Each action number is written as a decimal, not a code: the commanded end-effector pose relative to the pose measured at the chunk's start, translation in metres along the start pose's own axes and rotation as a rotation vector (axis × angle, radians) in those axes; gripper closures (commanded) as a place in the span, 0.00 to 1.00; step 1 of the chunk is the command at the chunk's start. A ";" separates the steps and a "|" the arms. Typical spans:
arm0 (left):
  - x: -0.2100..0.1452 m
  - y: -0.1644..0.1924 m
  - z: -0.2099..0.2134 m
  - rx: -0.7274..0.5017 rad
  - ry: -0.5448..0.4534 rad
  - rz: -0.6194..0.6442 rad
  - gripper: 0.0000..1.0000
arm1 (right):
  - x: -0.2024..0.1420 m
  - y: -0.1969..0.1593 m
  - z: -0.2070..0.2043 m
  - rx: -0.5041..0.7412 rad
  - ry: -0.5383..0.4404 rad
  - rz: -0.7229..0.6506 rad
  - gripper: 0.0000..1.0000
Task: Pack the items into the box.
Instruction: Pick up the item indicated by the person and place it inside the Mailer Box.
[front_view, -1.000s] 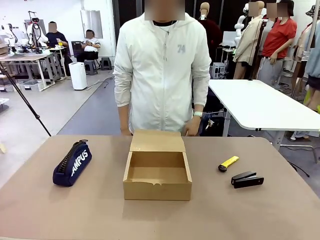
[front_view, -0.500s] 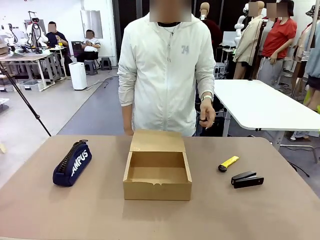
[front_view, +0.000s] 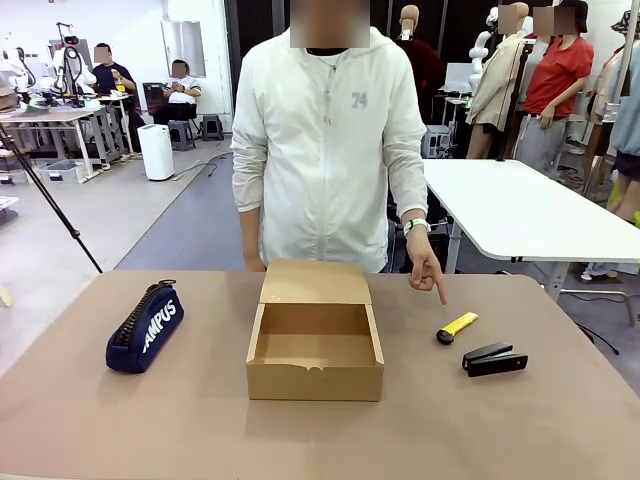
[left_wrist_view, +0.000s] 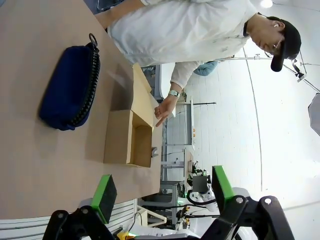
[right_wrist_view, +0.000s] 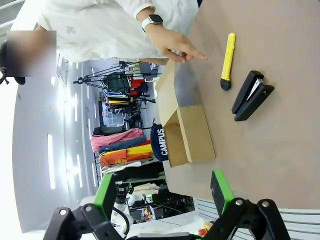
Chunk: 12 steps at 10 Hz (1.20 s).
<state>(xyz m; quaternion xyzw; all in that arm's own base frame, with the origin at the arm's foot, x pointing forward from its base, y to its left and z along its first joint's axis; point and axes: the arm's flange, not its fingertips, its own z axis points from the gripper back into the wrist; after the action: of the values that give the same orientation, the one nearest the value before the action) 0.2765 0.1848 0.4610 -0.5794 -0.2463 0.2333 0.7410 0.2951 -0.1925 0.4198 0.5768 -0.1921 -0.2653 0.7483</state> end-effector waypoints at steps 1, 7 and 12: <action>0.000 -0.001 0.001 -0.010 0.003 -0.016 0.00 | 0.000 0.004 0.000 0.015 -0.003 -0.008 0.00; 0.000 -0.001 0.001 -0.010 0.003 -0.016 0.00 | 0.040 0.090 -0.166 -0.901 0.153 0.490 0.00; 0.000 -0.001 0.001 -0.010 0.003 -0.016 0.00 | 0.007 0.075 -0.273 -0.989 0.187 0.767 0.00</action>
<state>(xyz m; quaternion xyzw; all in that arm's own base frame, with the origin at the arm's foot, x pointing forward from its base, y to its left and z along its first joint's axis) 0.2769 0.1842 0.4610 -0.5793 -0.2447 0.2326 0.7419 0.4776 0.0281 0.4157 0.0615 -0.1465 0.0194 0.9871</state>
